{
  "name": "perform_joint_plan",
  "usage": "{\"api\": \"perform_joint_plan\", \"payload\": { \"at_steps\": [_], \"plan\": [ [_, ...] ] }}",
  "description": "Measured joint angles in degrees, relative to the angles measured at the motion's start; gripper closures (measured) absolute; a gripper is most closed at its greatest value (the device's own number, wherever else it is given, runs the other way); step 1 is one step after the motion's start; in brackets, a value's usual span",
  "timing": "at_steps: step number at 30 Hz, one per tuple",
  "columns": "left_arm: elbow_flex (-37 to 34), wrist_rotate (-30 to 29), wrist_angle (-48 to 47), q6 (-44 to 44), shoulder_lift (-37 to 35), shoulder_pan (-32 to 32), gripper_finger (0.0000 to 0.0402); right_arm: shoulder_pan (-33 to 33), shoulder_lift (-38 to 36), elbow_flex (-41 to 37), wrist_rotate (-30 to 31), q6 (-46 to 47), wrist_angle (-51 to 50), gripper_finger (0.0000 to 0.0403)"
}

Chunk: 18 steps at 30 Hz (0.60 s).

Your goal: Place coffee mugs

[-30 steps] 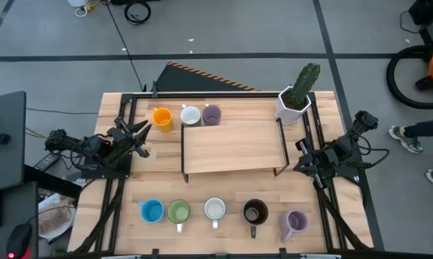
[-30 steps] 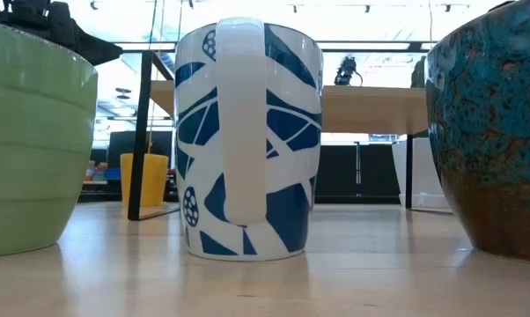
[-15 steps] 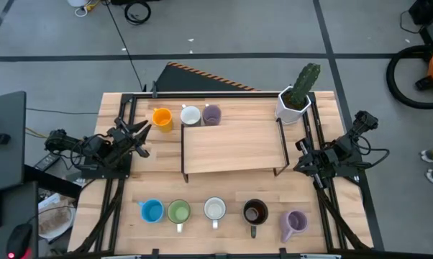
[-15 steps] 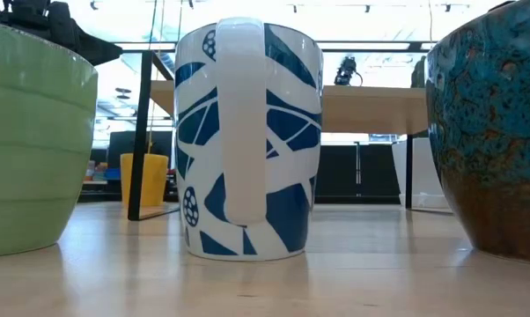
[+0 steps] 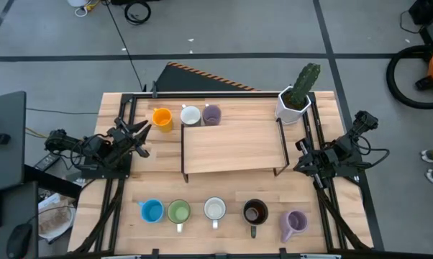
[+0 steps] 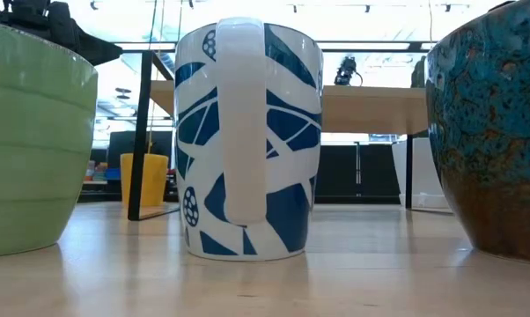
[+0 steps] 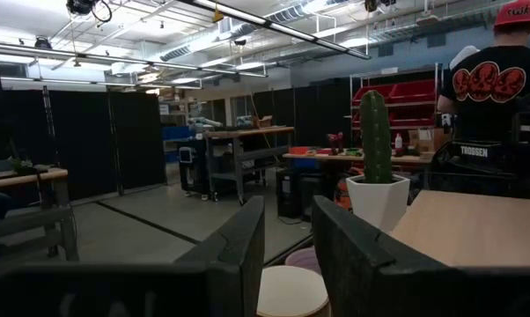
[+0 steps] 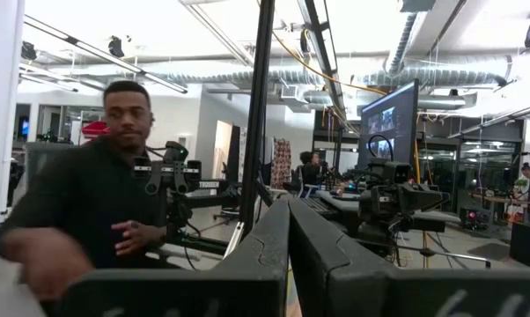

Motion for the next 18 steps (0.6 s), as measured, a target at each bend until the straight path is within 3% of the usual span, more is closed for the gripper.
{"api": "perform_joint_plan", "payload": {
  "at_steps": [15,18],
  "plan": [
    [0.00,0.00,0.02,-0.03,-0.01,0.00,0.0298,-0.02,0.00,-0.01,0.01,0.00,0.00,0.0391],
    [0.00,1.20,0.43,-4.04,0.00,-0.01,0.0298,0.00,0.01,0.01,0.56,-0.23,0.62,0.0391]
  ]
}}
